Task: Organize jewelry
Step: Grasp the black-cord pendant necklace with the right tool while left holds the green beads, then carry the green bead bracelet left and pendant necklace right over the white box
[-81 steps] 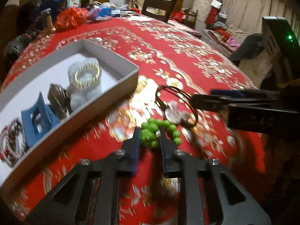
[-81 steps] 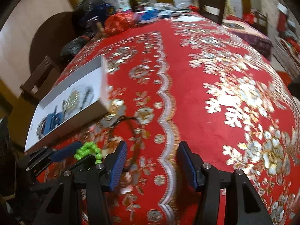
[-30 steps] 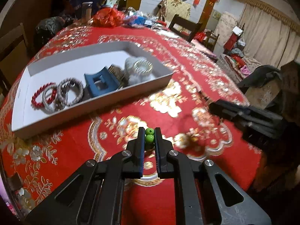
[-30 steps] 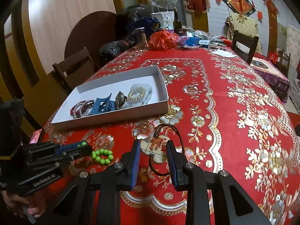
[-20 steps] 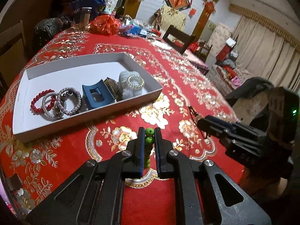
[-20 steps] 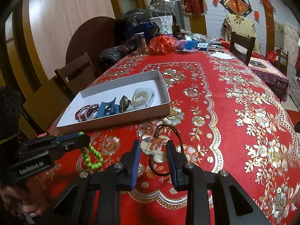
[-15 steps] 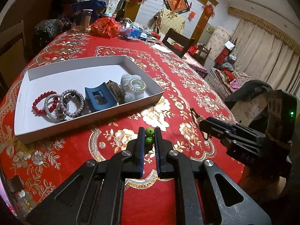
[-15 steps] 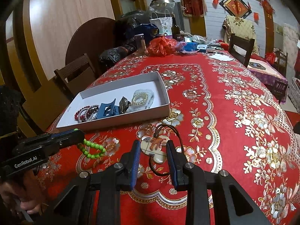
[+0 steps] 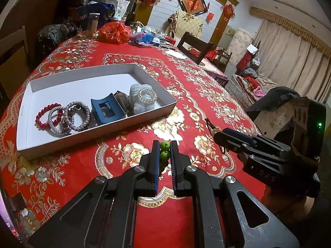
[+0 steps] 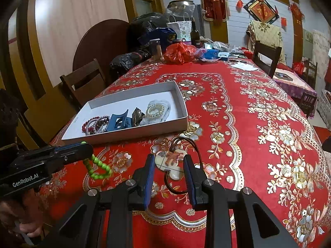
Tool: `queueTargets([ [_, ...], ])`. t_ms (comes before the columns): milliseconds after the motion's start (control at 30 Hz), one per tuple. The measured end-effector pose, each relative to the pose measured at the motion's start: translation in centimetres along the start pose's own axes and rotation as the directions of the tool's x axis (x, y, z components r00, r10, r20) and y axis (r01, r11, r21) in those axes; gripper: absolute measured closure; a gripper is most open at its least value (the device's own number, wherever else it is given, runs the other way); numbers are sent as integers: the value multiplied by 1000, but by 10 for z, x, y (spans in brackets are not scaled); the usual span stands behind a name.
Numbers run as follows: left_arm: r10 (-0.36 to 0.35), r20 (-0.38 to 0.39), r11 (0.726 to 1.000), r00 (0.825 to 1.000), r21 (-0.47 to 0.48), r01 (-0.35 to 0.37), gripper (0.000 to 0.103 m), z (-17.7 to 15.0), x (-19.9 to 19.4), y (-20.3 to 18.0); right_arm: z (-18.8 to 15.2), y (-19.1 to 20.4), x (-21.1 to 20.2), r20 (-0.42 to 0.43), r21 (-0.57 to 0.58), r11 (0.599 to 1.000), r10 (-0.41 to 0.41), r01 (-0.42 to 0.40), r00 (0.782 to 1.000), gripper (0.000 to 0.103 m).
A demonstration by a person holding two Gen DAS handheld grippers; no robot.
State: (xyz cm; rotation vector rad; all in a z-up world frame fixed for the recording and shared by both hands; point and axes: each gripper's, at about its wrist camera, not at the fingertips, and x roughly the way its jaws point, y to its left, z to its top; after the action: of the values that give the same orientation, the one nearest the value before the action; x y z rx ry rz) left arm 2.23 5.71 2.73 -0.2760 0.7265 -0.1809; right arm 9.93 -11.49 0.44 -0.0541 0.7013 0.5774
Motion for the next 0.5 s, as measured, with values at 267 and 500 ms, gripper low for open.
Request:
queueTargets([
  [267, -3, 14, 1000, 1000, -4, 3, 95, 2, -2, 1, 1, 0, 4, -5, -2, 1000, -19, 19, 1000, 76],
  [500, 0, 14, 1000, 1000, -27, 1, 95, 6, 4, 10, 10, 0, 11, -8, 5, 1000, -28, 28, 1000, 76],
])
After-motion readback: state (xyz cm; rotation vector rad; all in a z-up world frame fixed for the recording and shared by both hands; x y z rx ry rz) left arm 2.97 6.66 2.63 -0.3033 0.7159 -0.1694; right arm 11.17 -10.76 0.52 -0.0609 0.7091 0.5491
